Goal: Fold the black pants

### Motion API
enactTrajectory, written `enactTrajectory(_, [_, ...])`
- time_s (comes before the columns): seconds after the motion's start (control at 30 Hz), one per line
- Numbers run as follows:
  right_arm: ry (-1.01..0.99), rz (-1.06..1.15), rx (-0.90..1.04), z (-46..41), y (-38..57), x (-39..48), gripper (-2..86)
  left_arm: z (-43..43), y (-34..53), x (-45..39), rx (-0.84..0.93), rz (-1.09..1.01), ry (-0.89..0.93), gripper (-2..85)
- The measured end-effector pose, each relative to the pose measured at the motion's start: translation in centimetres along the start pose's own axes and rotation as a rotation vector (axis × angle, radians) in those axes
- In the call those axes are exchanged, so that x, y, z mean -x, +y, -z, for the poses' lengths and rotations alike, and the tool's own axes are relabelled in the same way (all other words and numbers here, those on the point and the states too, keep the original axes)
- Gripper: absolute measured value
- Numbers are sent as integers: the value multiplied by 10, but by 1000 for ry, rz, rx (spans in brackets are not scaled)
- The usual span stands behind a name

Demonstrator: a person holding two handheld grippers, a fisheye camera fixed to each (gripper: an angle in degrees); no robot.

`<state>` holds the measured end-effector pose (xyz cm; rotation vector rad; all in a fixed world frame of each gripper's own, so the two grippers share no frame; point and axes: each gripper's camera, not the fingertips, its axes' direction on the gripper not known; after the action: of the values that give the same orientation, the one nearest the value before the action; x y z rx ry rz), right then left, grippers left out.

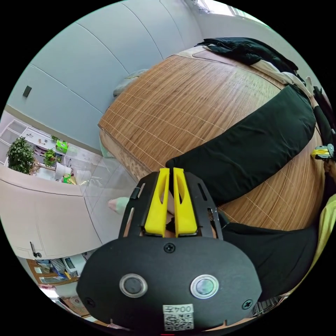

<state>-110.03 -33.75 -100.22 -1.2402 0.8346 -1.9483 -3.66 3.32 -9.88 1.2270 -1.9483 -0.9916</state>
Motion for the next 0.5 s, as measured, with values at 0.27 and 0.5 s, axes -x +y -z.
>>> enactTrajectory(0.27, [-28, -21, -1, 0, 20, 2, -7, -55, -20, -57, 164, 19, -41, 49])
enactTrajectory(0.5, [-15, -8, -9, 1, 33, 12, -5, 25, -17, -157, 28, -130, -289, 49])
